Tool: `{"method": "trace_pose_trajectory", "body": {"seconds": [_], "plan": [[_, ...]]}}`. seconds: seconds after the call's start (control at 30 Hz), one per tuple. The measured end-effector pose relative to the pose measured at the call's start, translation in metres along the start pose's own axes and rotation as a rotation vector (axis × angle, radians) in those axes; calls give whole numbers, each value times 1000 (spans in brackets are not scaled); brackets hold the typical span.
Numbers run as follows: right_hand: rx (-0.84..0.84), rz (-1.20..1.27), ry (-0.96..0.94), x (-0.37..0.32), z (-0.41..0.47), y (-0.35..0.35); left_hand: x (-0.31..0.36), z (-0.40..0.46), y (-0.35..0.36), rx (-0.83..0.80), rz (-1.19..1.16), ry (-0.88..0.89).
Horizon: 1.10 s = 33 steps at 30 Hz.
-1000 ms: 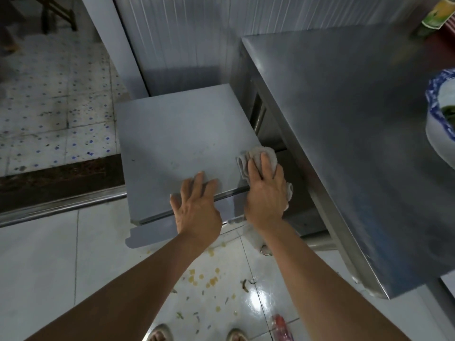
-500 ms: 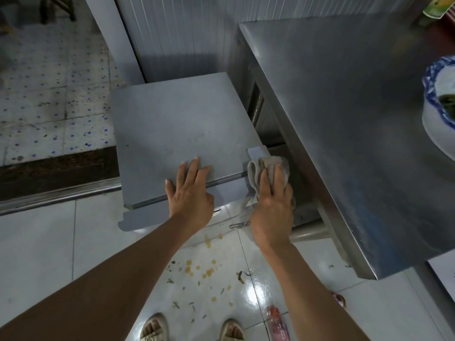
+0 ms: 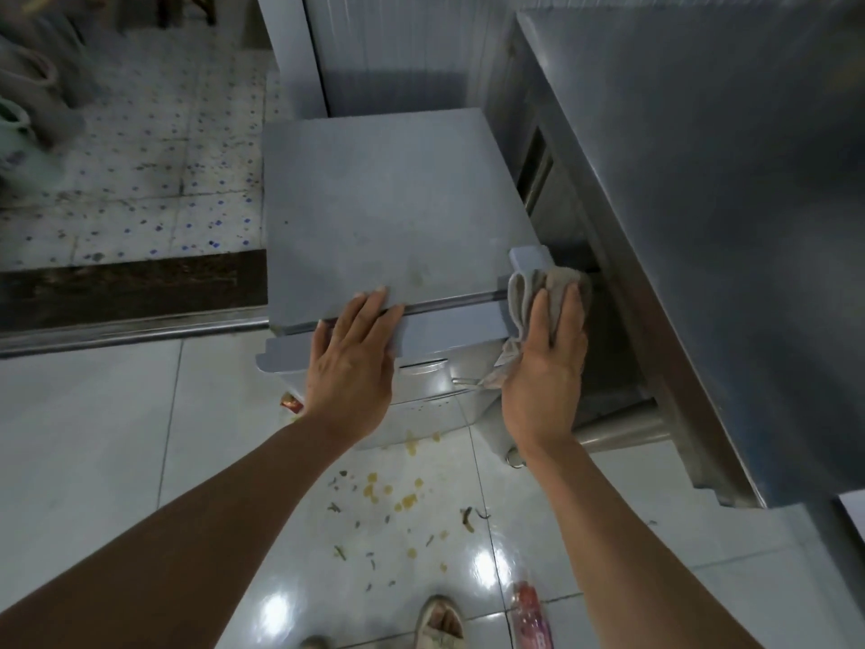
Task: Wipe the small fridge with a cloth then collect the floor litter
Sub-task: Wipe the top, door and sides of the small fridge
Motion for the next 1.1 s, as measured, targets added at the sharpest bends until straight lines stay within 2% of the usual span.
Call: {"method": "trace_pose_trajectory", "body": {"seconds": [0.27, 0.37, 0.5, 0.63, 0.8, 1.1], "plan": [[11, -8, 44, -5, -3, 10, -13, -10, -1, -38, 1, 66], [-32, -63, 54, -2, -2, 18, -18, -13, 2, -18, 62, 112], [16, -108, 31, 0, -1, 21, -16, -12, 6, 22, 59, 95], [126, -107, 0, 2, -2, 25, -17, -12, 11, 90, 89, 80], [342, -91, -88, 9, -5, 35, -14, -12, 18, 257, 142, 85], [620, 34, -241, 22, -12, 58, -17, -13, 26, 549, 158, 157]]}}
Point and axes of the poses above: each hand's wrist, its own z-axis towards the middle knuckle, its own y-axis out of the palm, x = y × z, the point moved 4 cm from there along z, towards the middle knuckle, and after that the axes turned 7 degrees about -y, right-handed, at the moved point
